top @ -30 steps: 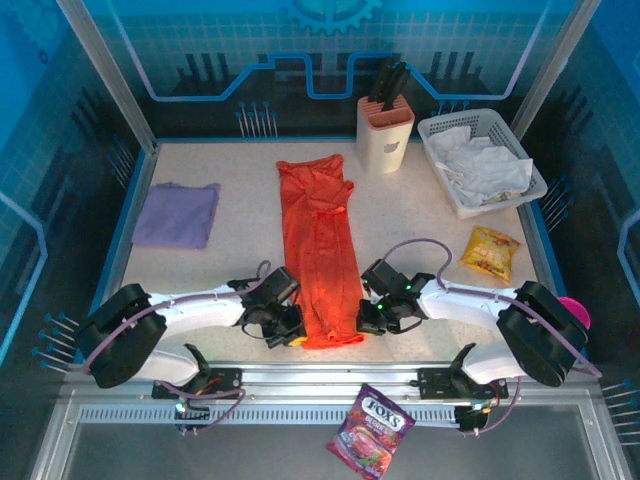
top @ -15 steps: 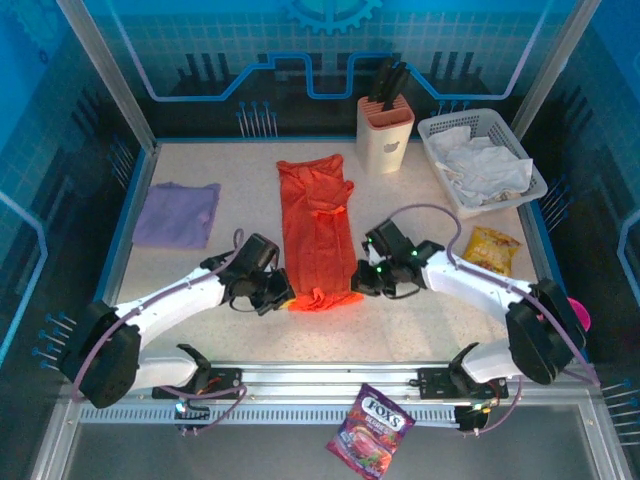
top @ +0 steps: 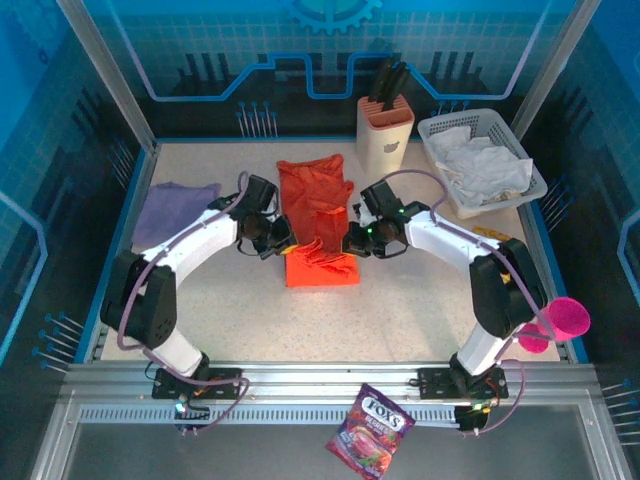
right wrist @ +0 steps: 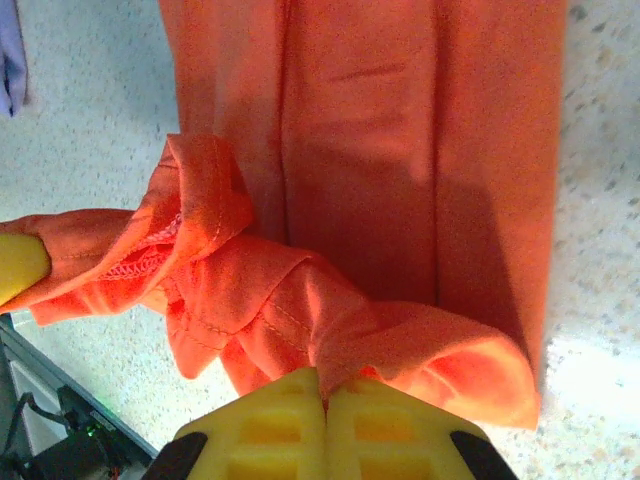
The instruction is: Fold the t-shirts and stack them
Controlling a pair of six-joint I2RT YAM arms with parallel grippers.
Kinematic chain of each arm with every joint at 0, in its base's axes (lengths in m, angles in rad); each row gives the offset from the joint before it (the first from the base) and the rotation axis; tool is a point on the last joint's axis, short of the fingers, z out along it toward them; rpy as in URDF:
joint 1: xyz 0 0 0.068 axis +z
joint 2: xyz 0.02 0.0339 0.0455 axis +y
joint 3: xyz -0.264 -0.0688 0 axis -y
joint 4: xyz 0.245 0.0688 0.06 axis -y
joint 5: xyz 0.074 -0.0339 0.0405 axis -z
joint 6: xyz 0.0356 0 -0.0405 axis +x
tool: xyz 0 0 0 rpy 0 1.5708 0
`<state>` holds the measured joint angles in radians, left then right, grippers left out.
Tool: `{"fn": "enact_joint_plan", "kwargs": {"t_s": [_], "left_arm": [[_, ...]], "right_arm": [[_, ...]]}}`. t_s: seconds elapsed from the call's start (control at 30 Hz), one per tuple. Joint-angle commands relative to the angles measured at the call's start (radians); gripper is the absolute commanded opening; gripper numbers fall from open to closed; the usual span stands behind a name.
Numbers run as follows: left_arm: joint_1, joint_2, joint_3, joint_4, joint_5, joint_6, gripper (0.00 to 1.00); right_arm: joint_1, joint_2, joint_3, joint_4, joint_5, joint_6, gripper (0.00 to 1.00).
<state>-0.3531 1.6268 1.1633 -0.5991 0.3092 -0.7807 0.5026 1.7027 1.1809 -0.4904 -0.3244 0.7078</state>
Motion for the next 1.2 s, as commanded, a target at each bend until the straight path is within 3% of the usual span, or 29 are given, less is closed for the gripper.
{"fn": "enact_joint_plan", "kwargs": {"t_s": [0.0, 0.23, 0.93, 0.97, 1.0, 1.03, 1.1, 1.17], "left_arm": [[0.023, 0.066, 0.079, -0.074, 0.015, 0.078, 0.00], [0.070, 0.142, 0.155, -0.092, 0.003, 0.110, 0.00], [0.159, 0.357, 0.338, -0.034, 0.068, 0.139, 0.00], [0.165, 0.366, 0.345, -0.031, 0.067, 0.143, 0.08], [0.170, 0.374, 0.350, -0.026, 0.069, 0.148, 0.23], [0.176, 0.380, 0.355, -0.015, 0.078, 0.154, 0.32], [0.185, 0.383, 0.365, 0.002, 0.086, 0.159, 0.41], [0.193, 0.377, 0.384, 0.008, 0.091, 0.174, 0.52]], "right_arm": [[-0.042, 0.045, 0.063, -0.028, -0.032, -0.039, 0.00], [-0.107, 0.166, 0.180, -0.048, -0.067, -0.071, 0.00], [-0.145, 0.426, 0.421, -0.061, -0.126, -0.070, 0.00], [-0.148, 0.433, 0.421, -0.049, -0.132, -0.064, 0.02], [-0.151, 0.440, 0.425, -0.043, -0.137, -0.061, 0.12], [-0.155, 0.448, 0.434, -0.042, -0.146, -0.060, 0.22], [-0.161, 0.449, 0.444, -0.031, -0.151, -0.058, 0.29], [-0.166, 0.428, 0.441, -0.011, -0.163, -0.060, 0.53]]}}
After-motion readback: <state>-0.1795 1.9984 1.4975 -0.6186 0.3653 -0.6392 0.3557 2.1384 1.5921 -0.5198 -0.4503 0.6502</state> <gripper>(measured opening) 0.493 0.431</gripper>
